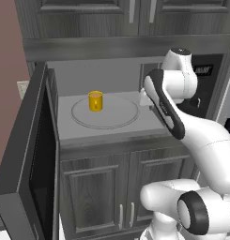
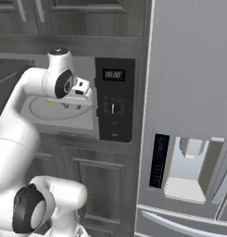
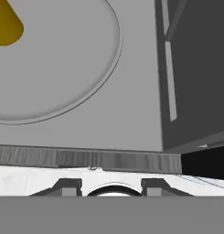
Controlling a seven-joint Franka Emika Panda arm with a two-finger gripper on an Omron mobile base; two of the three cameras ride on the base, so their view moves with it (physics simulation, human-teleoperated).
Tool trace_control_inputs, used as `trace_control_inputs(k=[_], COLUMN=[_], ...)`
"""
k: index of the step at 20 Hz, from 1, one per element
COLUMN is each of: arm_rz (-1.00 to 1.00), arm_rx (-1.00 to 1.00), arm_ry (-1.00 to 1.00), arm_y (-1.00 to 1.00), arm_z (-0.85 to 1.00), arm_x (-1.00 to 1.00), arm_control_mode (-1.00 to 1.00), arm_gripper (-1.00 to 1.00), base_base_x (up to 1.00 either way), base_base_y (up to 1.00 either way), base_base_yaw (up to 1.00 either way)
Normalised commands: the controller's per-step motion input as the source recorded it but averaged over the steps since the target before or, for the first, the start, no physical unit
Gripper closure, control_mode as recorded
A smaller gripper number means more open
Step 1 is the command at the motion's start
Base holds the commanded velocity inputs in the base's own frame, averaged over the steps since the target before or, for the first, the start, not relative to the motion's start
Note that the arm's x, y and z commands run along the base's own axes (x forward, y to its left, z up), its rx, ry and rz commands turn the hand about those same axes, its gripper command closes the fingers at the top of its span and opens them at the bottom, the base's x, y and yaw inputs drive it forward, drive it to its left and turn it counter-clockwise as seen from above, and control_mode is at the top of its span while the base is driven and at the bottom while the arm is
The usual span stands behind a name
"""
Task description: Pick the cup of tea, navigate to the dining table, and place it on the saucer.
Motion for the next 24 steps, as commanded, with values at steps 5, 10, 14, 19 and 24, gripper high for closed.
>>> trace_control_inputs(k=[5,10,14,19,24], arm_rz=[0.0,0.06,0.11,0.04,-0.01], arm_rx=[0.0,0.0,0.0,-0.01,-0.03], arm_ry=[0.0,0.01,0.0,-0.01,-0.17], arm_y=[0.05,0.58,0.9,0.88,0.99], arm_z=[-0.02,-0.05,-0.04,0.0,0.0], arm_x=[-0.2,-0.51,-0.48,-0.16,0.13], arm_control_mode=[-1.0,-1.0,-1.0,-1.0,-1.0], arm_gripper=[-1.0,-1.0,-1.0,-1.0,-1.0], base_base_x=[0.0,0.0,0.0,0.0,0.0], base_base_y=[0.0,0.0,0.0,0.0,0.0], base_base_yaw=[0.0,0.0,0.0,0.0,0.0])
